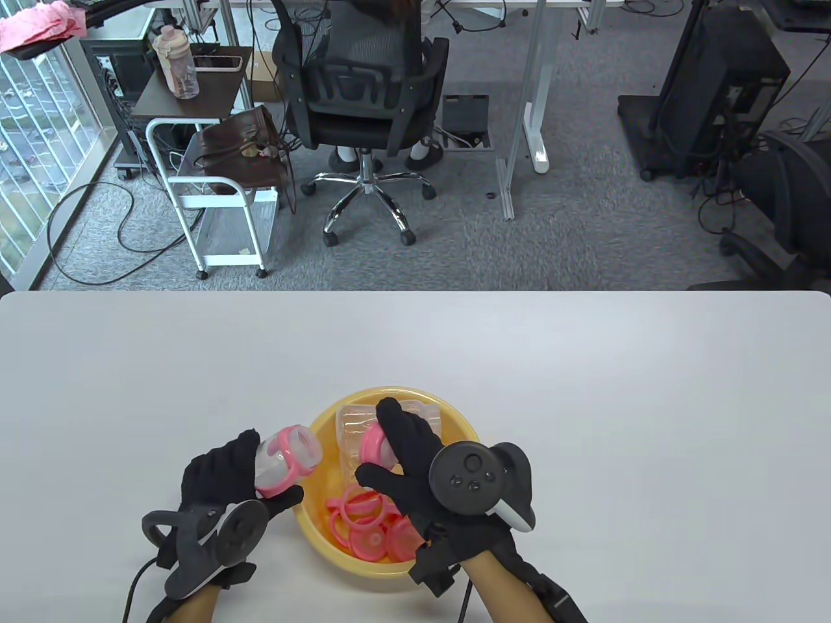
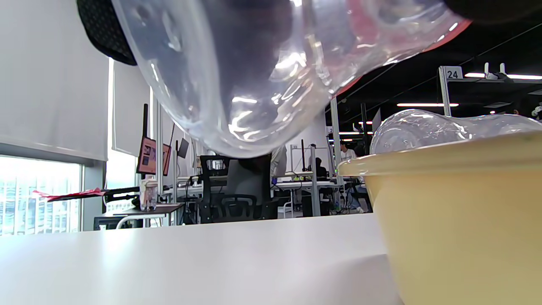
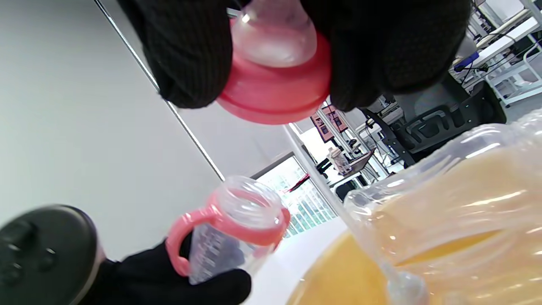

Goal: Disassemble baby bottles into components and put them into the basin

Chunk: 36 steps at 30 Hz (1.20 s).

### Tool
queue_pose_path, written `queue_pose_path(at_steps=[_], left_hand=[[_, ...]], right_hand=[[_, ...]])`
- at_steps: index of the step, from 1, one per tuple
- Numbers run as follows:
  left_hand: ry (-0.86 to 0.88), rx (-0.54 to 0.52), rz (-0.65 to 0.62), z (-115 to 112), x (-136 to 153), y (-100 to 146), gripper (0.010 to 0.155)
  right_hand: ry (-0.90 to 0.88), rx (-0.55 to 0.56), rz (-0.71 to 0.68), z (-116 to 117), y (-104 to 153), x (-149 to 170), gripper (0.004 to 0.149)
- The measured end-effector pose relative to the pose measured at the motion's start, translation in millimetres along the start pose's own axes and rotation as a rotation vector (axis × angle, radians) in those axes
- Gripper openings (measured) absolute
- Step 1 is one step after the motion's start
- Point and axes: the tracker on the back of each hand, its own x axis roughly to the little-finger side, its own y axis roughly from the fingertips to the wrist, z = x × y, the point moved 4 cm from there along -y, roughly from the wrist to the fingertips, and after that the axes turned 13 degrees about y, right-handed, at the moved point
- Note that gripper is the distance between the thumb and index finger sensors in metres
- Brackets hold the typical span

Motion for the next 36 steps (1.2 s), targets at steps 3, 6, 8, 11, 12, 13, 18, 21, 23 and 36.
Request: queue_pose_path(at_steps=[3, 6, 8, 11, 12, 13, 18, 21, 23, 36], left_hand=[[0.002, -0.002, 0.001, 0, 1, 0, 0.099], [0.003, -0.003, 0.000, 0, 1, 0, 0.099], [0.005, -0.005, 0.002, 0, 2, 0, 0.099], [0.007, -0.005, 0.003, 0, 2, 0, 0.099], [0.006, -0.005, 0.003, 0, 2, 0, 0.099], [0.004, -0.004, 0.002, 0, 2, 0, 0.099], [0.002, -0.005, -0.001, 0, 1, 1, 0.099], [0.002, -0.005, -0.002, 0, 1, 1, 0.099], [-0.001, -0.004, -0.003, -1, 1, 1, 0.099], [-0.011, -0.001, -0.017, -2, -2, 1, 0.099]], right_hand=[[0.037, -0.033, 0.004, 11, -1, 1, 0.080], [0.079, -0.083, 0.016, 21, -3, 2, 0.080], [0.114, -0.128, 0.020, 28, -3, 3, 0.080], [0.143, -0.191, 0.034, 38, -4, 5, 0.079], [0.155, -0.214, 0.036, 41, -4, 5, 0.079], [0.176, -0.241, 0.041, 46, -4, 6, 0.079], [0.259, -0.348, 0.062, 62, -3, 11, 0.078], [0.262, -0.392, 0.076, 68, -2, 14, 0.076], [0.260, -0.439, 0.094, 75, 0, 14, 0.073], [0.286, -0.663, 0.138, 99, 6, 15, 0.063]])
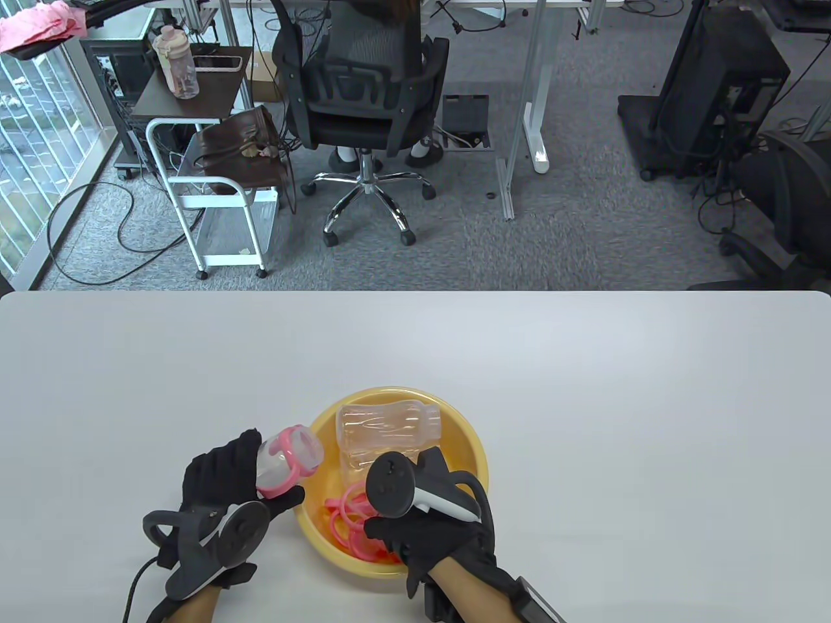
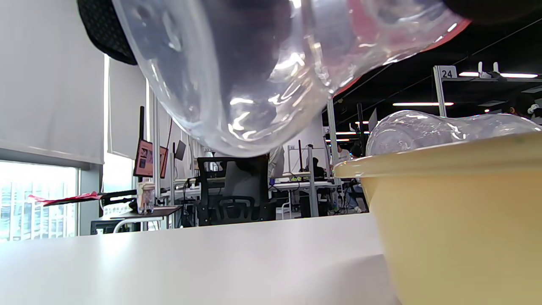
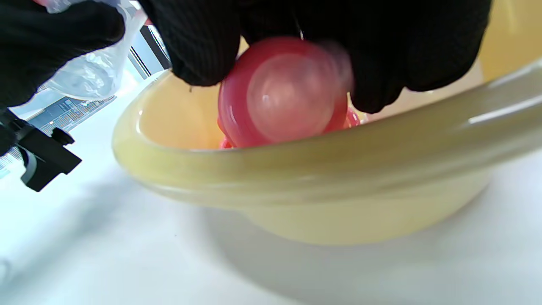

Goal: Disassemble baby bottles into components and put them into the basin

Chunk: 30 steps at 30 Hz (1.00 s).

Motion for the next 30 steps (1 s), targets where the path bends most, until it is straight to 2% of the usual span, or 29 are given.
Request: queue_pose_path(at_steps=[4, 7, 13, 15, 18, 23, 30], left_hand=[[-0.001, -0.001, -0.007, 0, -1, 0, 0.099], [-0.003, -0.001, -0.016, -1, -3, 0, 0.099], [0.001, -0.020, -0.079, 5, -18, 3, 0.099], [0.011, -0.022, -0.119, 7, -25, 5, 0.099], [0.019, -0.026, -0.189, 10, -38, 9, 0.099], [0.046, -0.022, -0.275, 13, -53, 14, 0.099], [0.044, -0.021, -0.296, 14, -57, 16, 0.099]], right_hand=[[-0.027, 0.015, -0.010, -6, 4, 1, 0.065], [-0.090, 0.095, -0.032, -18, 10, 2, 0.068], [-0.171, 0.431, -0.175, -49, 29, -5, 0.078], [-0.163, 0.518, -0.265, -55, 36, -10, 0.081], [-0.129, 0.563, -0.331, -57, 40, -16, 0.085], [-0.076, 0.542, -0.420, -53, 40, -26, 0.092], [-0.066, 0.541, -0.434, -52, 40, -30, 0.091]])
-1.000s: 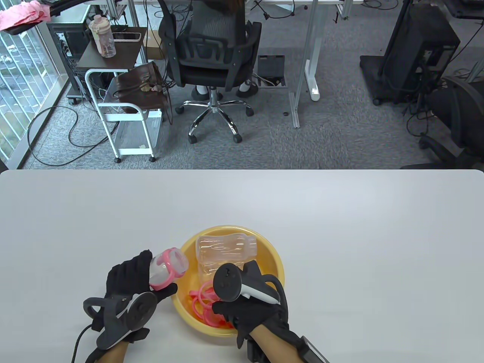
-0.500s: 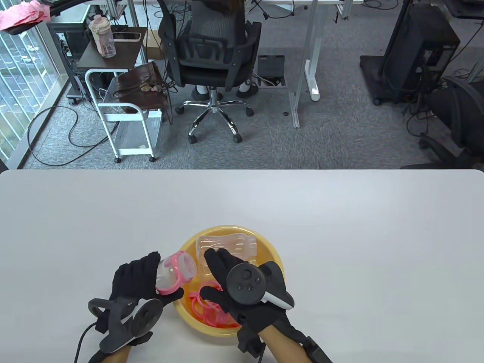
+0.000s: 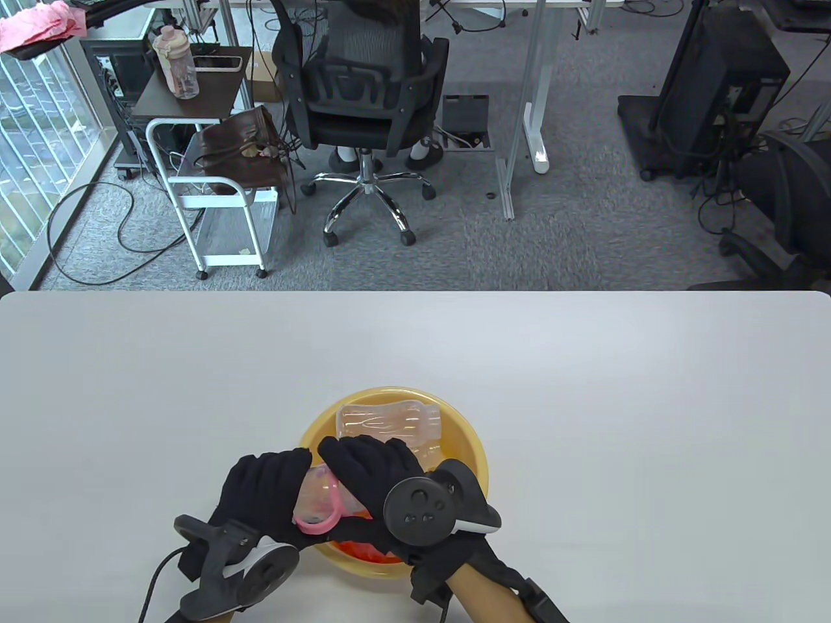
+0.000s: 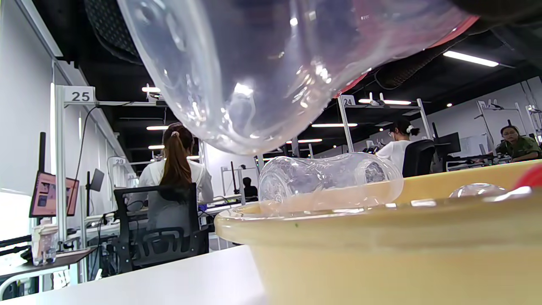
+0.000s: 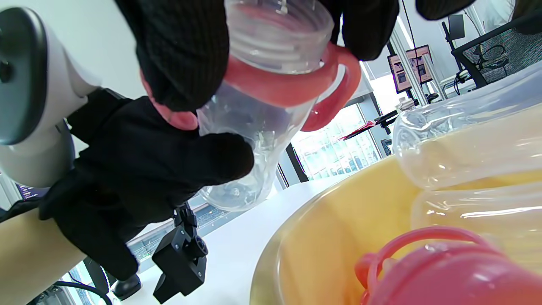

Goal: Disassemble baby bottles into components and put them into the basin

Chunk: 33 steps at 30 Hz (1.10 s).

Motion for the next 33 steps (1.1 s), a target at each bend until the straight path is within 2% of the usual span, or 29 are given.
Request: queue_pose_path(at_steps=[11, 16, 25, 33], left_hand=[[-0.016, 0.001, 0.004, 1, 0, -1, 0.099], [-0.022, 0.008, 0.047, -2, 12, -1, 0.099], [-0.030, -0.007, 0.210, -4, 51, 2, 0.099], [-0.048, -0.006, 0.254, -6, 60, 2, 0.099]], right_hand=[[0.014, 0.014, 0.004, -1, 0, 0, 0.086], [0.019, 0.037, 0.030, -6, 1, 4, 0.086], [0.029, 0.048, 0.114, -12, 4, 18, 0.085], [0.072, 0.010, 0.238, -14, 7, 28, 0.083]])
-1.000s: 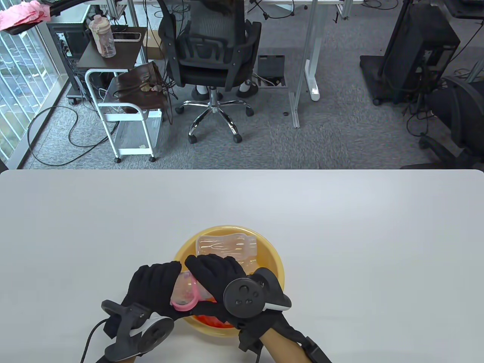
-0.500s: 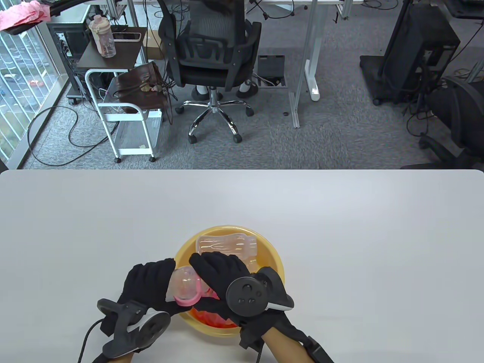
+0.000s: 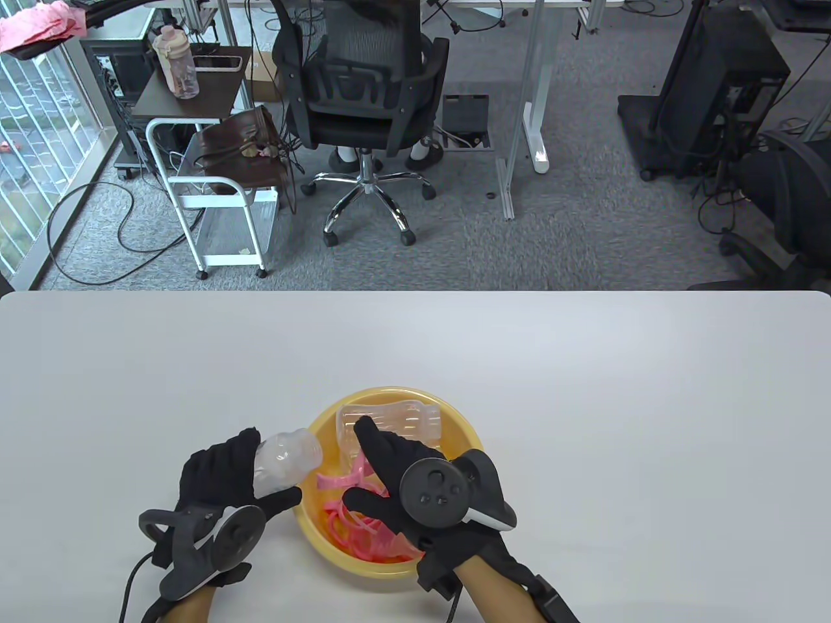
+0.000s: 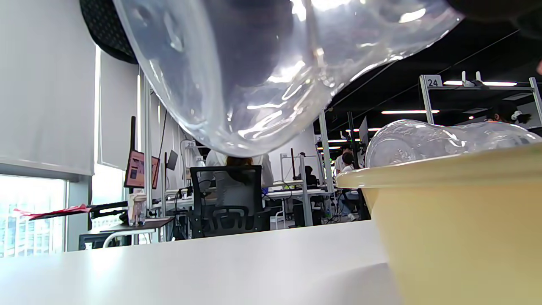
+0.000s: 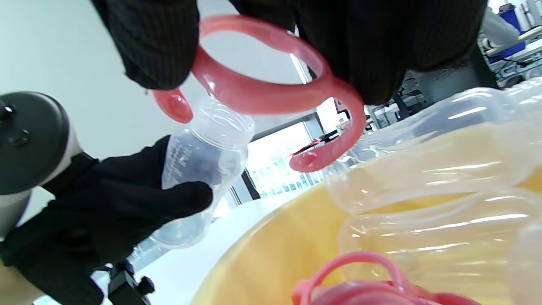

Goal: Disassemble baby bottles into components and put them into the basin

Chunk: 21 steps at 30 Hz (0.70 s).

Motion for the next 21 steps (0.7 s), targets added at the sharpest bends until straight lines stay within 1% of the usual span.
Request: queue_pose_path(at_steps=[2, 5, 14, 18, 21], left_hand=[[-0.005, -0.004, 0.004, 1, 1, 0, 0.099], [-0.005, -0.008, 0.008, 1, 2, 0, 0.099], [-0.003, -0.007, 0.025, 1, 5, 0, 0.099], [0.004, -0.009, 0.032, 1, 6, 0, 0.099], [0.008, -0.013, 0.031, 2, 6, 0, 0.099]], right_hand=[[0.091, -0.007, 0.045, 1, 0, 0, 0.081], [0.146, -0.032, 0.074, 4, -3, -1, 0.080], [0.333, -0.247, 0.172, 18, -18, -7, 0.080], [0.429, -0.354, 0.231, 31, -25, -7, 0.080], [0.482, -0.409, 0.270, 41, -27, -9, 0.080]])
